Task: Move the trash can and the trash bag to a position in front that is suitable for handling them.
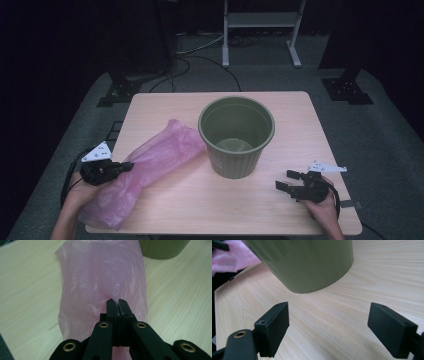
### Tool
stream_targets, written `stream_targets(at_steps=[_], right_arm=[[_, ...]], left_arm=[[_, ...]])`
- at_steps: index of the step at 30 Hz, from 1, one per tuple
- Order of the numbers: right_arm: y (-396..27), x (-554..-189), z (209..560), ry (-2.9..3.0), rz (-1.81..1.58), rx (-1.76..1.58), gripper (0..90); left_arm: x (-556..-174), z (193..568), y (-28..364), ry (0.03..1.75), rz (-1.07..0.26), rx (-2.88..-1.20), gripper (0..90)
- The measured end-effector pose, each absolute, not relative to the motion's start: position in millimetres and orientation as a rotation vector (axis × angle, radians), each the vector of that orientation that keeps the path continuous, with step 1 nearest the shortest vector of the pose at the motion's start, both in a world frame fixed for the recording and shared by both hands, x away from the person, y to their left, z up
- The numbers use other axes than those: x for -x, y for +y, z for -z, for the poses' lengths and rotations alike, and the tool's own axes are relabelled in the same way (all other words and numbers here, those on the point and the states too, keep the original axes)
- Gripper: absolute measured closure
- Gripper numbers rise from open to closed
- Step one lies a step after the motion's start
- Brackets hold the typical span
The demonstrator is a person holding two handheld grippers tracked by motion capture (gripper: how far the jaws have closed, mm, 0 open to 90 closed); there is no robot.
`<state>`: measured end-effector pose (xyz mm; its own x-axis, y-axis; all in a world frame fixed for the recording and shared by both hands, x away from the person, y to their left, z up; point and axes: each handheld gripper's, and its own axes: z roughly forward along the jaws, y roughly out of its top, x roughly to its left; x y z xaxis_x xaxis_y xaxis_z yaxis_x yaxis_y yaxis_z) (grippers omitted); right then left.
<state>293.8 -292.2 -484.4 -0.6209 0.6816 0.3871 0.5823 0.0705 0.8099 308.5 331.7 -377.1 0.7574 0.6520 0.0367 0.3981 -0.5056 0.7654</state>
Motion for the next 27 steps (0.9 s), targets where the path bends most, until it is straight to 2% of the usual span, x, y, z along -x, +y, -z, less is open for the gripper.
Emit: stream_targets(at_steps=[17,27], right_arm=[[-293.0,-293.5,484.2,2.224,-1.602,-1.325,16.6],[-294.8,-292.7,483.4,2.220,-1.601,-1.323,16.6]], left_arm=[[-296.0,295.7,331.9,0.656,-0.547,-2.121,89.4],[-292.7,246.5,315.1,0.551,-0.611,-2.105,89.4]])
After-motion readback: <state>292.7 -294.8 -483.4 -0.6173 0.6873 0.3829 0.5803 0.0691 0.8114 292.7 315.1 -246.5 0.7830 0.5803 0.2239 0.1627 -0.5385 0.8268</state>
